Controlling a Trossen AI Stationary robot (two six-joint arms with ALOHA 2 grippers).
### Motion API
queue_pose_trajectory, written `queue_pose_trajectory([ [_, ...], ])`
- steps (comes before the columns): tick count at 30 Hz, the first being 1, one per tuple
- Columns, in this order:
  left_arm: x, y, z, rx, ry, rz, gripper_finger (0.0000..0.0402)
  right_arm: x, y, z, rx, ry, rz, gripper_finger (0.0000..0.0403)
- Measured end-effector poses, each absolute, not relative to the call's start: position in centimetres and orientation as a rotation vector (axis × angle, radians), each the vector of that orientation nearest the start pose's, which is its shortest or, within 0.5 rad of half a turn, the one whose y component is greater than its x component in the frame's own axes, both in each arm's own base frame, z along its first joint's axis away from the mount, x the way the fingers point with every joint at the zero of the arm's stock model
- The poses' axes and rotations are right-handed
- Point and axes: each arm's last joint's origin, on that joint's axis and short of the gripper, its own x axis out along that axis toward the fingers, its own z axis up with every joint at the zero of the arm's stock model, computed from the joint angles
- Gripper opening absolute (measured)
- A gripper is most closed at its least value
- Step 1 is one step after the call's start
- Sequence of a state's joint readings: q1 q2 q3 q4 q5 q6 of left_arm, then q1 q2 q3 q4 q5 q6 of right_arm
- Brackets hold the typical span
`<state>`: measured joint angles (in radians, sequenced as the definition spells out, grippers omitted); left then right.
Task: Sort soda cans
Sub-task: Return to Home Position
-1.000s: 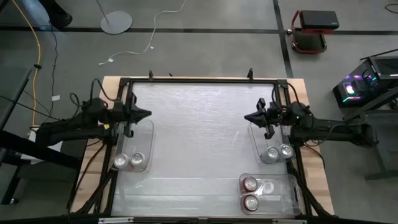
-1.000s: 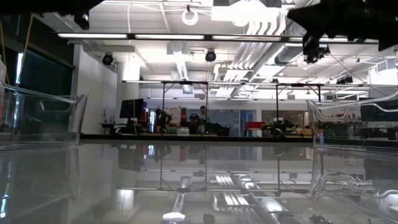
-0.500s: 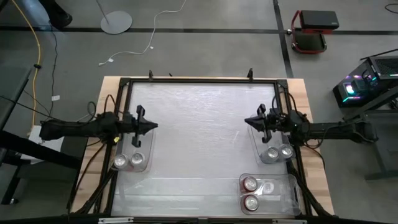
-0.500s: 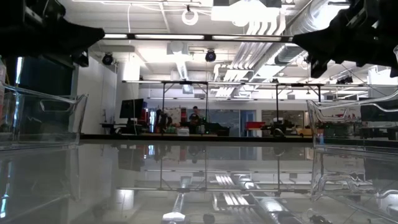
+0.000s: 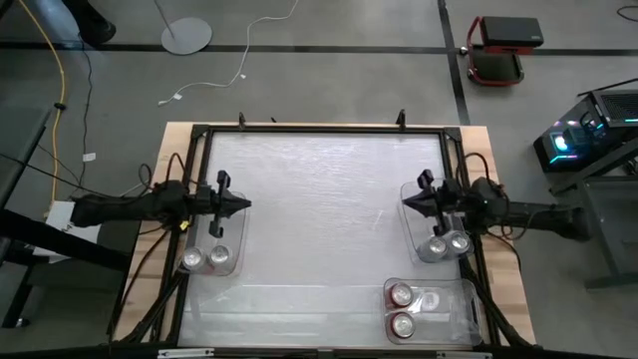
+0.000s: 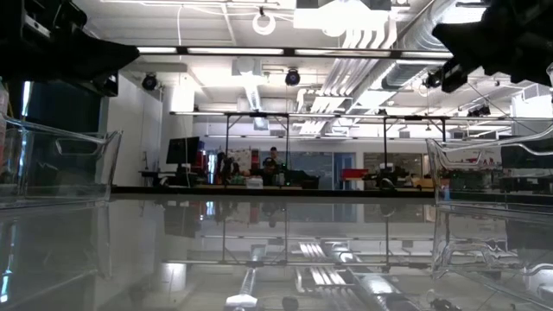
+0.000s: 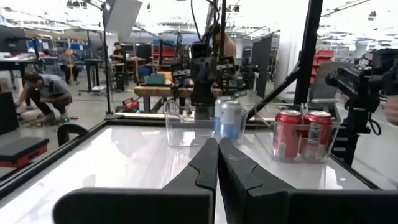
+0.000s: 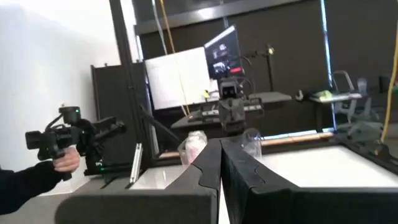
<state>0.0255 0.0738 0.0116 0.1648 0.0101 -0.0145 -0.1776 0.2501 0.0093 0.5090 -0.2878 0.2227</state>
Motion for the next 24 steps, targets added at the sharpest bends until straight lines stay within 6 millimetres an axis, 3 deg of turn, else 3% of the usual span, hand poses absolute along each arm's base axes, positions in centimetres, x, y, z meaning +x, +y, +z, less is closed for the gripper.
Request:
queue_pose_trajectory([
  [5, 9.6, 0.2, 17.8, -0.013, -0.12, 0.014, 0.0, 9.7, -1.1, 19.0, 0.166, -0.229, 0.1, 0.0],
  [12, 9.7, 0.3, 16.8, -0.011, -0.007, 0.025, 0.0, 9.6, -1.1, 17.8, 0.135, -0.123, 0.026, 0.0],
  [17, 9.7, 0.4, 16.8, -0.007, -0.011, 0.067, 0.0, 9.7, -1.2, 16.8, 0.153, -0.03, -0.132, 0.0],
  [24, 9.8, 0.4, 16.7, -0.037, -0.008, 0.066, 0.0, 9.7, -0.8, 16.8, 0.13, -0.033, -0.116, 0.0],
])
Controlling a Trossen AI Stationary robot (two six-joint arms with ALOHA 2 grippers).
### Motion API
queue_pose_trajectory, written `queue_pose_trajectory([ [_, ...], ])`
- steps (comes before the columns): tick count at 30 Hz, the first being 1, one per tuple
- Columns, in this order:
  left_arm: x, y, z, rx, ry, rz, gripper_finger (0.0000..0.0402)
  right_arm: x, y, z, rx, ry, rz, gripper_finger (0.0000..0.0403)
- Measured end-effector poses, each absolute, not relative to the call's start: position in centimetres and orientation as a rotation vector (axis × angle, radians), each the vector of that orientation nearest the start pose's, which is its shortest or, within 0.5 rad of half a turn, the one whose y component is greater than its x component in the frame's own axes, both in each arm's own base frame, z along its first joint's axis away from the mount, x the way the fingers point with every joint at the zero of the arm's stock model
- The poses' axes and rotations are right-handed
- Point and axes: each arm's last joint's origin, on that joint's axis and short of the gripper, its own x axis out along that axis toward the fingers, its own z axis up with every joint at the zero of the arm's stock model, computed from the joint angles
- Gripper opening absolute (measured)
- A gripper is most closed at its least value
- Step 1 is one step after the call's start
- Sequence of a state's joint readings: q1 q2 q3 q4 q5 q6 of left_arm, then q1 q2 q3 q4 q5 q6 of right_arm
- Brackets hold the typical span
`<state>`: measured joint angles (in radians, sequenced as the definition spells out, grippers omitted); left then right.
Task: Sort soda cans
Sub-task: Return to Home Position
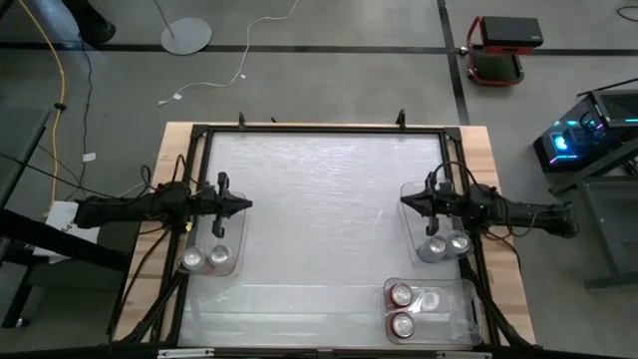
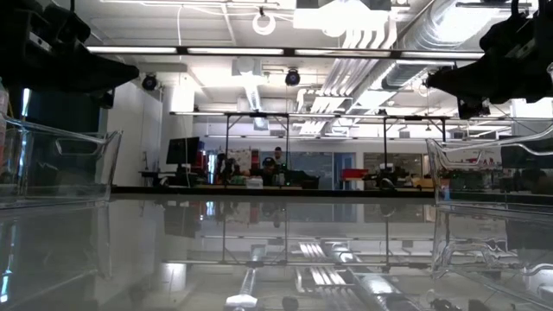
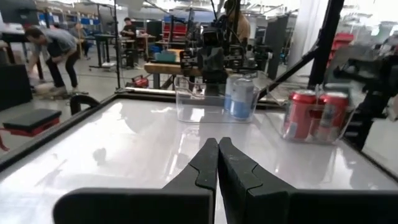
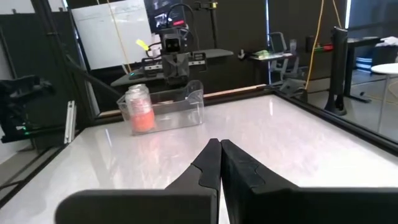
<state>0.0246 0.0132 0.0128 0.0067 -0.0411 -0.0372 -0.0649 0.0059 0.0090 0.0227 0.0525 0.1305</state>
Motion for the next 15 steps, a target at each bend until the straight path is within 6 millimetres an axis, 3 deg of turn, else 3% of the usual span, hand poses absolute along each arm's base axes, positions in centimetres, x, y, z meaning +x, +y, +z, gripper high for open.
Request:
queue_pose_trajectory([
  [15, 9.76, 0.36, 16.75, -0.095, -0.01, 0.064, 0.0, 9.72, -0.76, 16.83, 0.104, -0.032, -0.113, 0.0],
])
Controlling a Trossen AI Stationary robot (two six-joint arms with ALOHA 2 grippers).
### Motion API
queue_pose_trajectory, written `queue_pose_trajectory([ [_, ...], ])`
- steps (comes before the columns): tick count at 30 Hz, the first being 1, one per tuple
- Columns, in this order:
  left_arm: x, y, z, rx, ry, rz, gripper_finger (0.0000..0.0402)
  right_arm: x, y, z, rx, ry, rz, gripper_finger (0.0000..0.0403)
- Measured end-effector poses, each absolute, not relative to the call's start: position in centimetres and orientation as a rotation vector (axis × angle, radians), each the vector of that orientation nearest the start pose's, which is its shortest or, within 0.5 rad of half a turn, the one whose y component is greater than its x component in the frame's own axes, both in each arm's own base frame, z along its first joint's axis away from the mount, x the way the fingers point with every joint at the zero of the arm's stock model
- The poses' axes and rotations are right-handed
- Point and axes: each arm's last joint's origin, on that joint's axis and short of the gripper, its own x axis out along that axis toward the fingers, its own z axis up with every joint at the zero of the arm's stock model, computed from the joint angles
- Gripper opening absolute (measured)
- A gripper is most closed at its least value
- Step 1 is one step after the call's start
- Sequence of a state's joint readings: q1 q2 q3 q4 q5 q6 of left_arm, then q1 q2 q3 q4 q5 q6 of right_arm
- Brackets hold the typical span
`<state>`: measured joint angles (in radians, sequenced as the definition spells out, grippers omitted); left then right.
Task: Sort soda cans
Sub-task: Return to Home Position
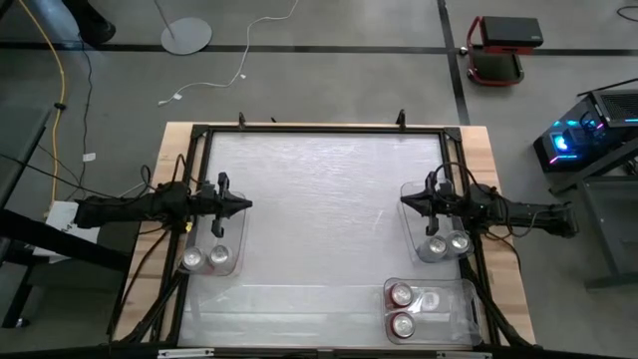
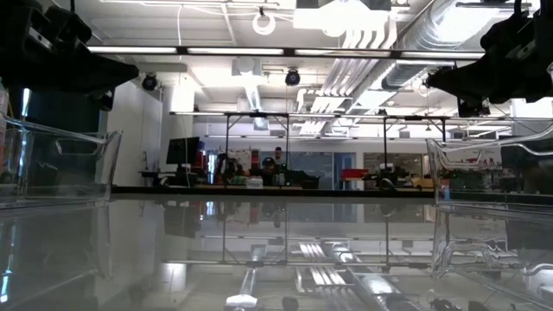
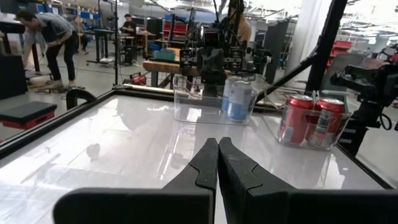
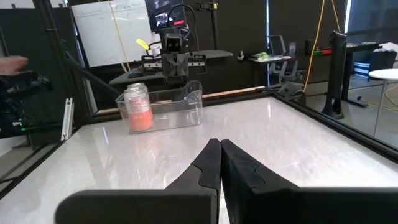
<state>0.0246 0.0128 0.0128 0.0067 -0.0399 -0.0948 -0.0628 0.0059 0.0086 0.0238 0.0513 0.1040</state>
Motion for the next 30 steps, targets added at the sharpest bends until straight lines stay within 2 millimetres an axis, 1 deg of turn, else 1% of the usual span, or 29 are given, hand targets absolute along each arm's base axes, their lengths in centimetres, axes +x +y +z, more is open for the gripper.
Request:
queue_pose_trajectory([
  [5, 9.7, 0.2, 16.8, -0.095, -0.019, 0.054, 0.0, 9.7, -0.5, 16.9, 0.104, -0.038, -0.09, 0.0],
  [15, 9.7, -0.9, 16.9, -0.095, -0.017, -0.069, 0.0, 9.7, 0.6, 16.9, 0.106, -0.032, 0.028, 0.0],
  [30, 9.7, -1.0, 16.9, -0.095, -0.015, -0.074, 0.0, 9.7, 0.7, 16.8, 0.106, -0.026, 0.035, 0.0],
])
